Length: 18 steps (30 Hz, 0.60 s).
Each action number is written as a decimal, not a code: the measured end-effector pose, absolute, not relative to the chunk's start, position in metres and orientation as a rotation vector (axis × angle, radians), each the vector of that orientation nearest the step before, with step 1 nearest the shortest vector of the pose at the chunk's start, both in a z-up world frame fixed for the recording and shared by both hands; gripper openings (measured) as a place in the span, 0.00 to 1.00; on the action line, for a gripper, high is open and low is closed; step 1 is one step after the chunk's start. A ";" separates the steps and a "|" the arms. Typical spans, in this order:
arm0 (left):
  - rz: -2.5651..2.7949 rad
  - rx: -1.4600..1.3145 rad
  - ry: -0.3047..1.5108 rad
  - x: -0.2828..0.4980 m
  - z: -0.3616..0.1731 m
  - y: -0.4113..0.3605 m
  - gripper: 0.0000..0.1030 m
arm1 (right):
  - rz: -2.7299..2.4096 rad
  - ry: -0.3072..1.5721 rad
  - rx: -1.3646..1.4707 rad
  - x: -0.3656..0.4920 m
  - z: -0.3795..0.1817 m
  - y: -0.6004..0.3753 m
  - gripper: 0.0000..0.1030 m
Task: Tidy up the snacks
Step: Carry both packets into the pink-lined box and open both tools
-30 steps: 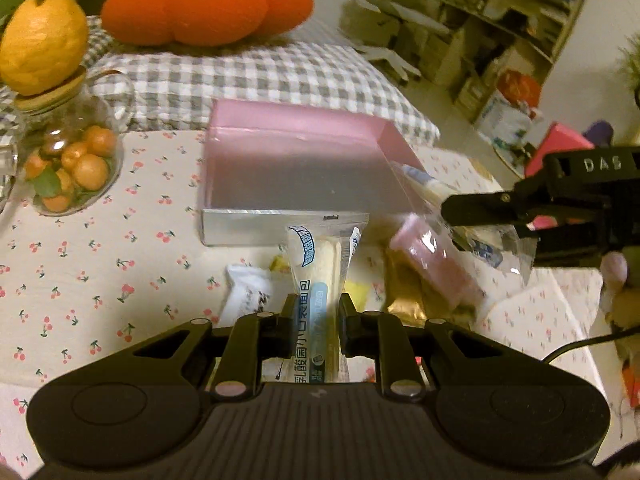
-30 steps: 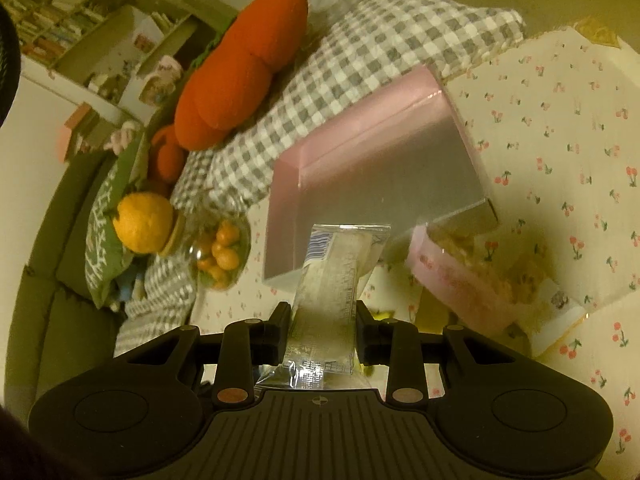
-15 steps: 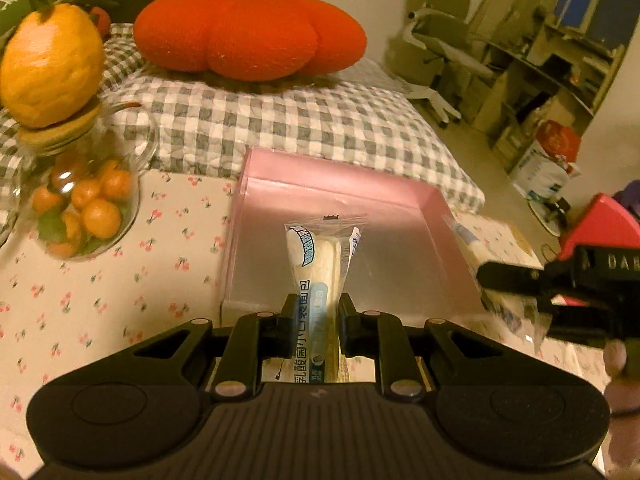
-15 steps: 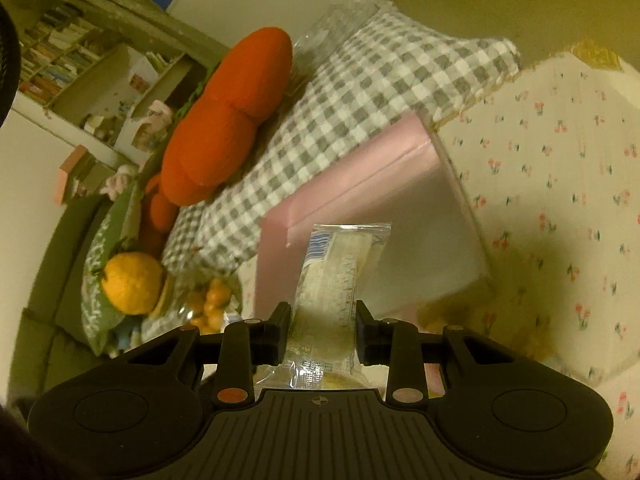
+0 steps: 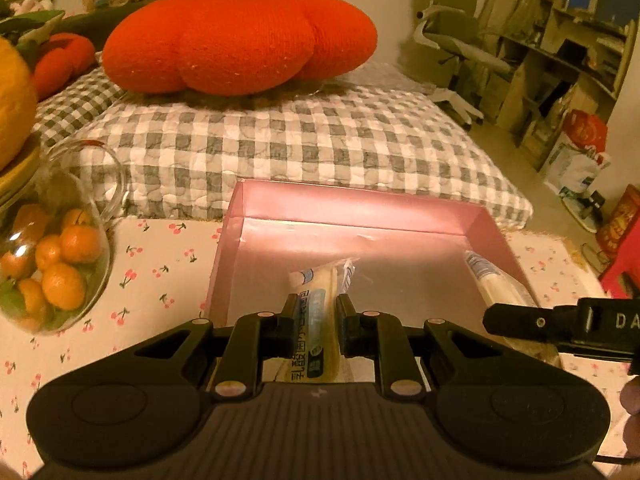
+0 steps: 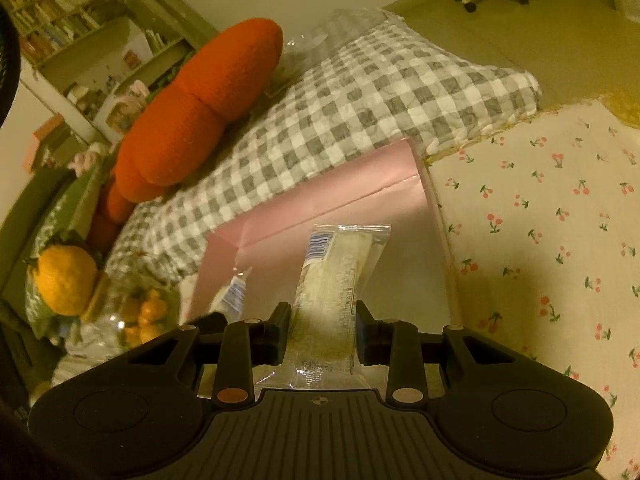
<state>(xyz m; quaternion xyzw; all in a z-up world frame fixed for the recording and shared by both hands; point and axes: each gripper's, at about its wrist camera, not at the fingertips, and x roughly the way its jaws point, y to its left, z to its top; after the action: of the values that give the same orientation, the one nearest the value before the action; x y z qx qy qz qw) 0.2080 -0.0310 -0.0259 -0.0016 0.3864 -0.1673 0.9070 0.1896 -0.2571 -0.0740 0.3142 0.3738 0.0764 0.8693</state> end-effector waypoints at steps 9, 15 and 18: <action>-0.324 0.033 0.794 0.216 -0.038 -0.032 0.16 | 0.135 0.797 0.600 0.200 -0.086 -0.255 0.31; -0.328 0.044 0.791 0.217 -0.037 -0.033 0.21 | 0.129 0.788 0.589 0.200 -0.086 -0.255 0.33; -0.330 0.050 0.781 0.214 -0.036 -0.033 0.28 | 0.137 0.785 0.595 0.200 -0.083 -0.256 0.38</action>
<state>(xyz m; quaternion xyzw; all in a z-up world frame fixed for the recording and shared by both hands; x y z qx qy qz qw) 0.2139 -0.0331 -0.0357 0.0243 0.3789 -0.1599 0.9112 0.2003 -0.2562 -0.0835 0.2852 0.3766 0.0656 0.8789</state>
